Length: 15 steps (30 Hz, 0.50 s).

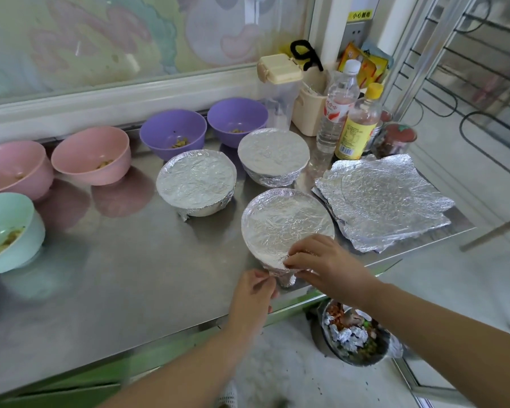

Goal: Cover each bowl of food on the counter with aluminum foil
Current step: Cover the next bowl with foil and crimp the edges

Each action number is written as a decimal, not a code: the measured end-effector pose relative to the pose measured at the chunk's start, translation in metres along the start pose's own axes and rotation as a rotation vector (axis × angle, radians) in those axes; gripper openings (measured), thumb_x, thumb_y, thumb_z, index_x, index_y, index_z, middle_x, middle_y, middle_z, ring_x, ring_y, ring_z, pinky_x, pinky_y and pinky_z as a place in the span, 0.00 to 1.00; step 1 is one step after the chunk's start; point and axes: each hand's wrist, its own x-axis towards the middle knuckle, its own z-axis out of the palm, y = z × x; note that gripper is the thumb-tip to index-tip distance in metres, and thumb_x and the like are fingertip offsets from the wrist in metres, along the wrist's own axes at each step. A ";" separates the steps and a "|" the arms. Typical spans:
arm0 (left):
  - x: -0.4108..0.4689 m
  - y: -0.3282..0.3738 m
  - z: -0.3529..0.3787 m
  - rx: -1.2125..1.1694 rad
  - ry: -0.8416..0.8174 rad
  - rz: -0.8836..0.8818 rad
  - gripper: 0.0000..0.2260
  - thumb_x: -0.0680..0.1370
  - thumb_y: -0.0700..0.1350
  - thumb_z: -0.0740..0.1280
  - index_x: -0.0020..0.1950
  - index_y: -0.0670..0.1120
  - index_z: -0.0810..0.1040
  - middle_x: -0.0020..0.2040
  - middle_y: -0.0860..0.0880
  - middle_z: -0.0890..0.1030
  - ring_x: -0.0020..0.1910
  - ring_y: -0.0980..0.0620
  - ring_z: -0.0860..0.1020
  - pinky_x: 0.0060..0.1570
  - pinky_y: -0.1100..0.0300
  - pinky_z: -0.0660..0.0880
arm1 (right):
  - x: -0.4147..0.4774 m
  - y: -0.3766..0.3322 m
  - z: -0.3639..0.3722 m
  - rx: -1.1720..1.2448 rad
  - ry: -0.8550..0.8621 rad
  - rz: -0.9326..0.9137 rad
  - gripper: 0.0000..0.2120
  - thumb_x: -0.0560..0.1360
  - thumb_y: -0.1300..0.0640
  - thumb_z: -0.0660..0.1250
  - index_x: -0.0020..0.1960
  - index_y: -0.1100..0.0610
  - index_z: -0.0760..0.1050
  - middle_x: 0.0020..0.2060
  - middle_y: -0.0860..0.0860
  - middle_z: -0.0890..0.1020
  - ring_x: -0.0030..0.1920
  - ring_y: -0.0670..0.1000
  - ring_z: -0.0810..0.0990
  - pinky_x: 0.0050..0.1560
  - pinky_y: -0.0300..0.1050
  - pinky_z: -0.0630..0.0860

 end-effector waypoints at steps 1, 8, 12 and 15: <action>0.001 0.002 0.004 -0.089 -0.022 -0.043 0.07 0.81 0.42 0.64 0.57 0.41 0.74 0.41 0.48 0.82 0.38 0.52 0.80 0.34 0.60 0.71 | 0.001 0.001 0.001 -0.002 0.004 -0.002 0.14 0.71 0.59 0.78 0.55 0.53 0.82 0.52 0.49 0.81 0.53 0.53 0.78 0.54 0.53 0.78; 0.003 0.011 0.014 -0.554 -0.086 -0.251 0.05 0.82 0.40 0.63 0.56 0.40 0.75 0.42 0.42 0.84 0.39 0.47 0.81 0.43 0.53 0.79 | 0.005 -0.005 -0.004 -0.104 -0.081 -0.035 0.28 0.69 0.54 0.80 0.66 0.51 0.75 0.61 0.51 0.79 0.60 0.51 0.74 0.64 0.53 0.76; 0.006 0.012 0.015 -0.539 -0.067 -0.312 0.04 0.81 0.38 0.66 0.54 0.39 0.76 0.42 0.43 0.83 0.43 0.47 0.82 0.51 0.52 0.79 | 0.021 -0.001 -0.005 -0.310 -0.348 -0.126 0.40 0.75 0.46 0.73 0.81 0.48 0.57 0.80 0.51 0.61 0.77 0.55 0.63 0.77 0.58 0.62; 0.008 0.017 0.014 -0.451 -0.075 -0.330 0.01 0.80 0.37 0.66 0.50 0.41 0.77 0.38 0.45 0.84 0.41 0.49 0.81 0.50 0.54 0.79 | 0.026 0.003 -0.004 -0.303 -0.459 -0.160 0.39 0.80 0.47 0.67 0.83 0.49 0.49 0.82 0.49 0.54 0.80 0.55 0.58 0.77 0.60 0.60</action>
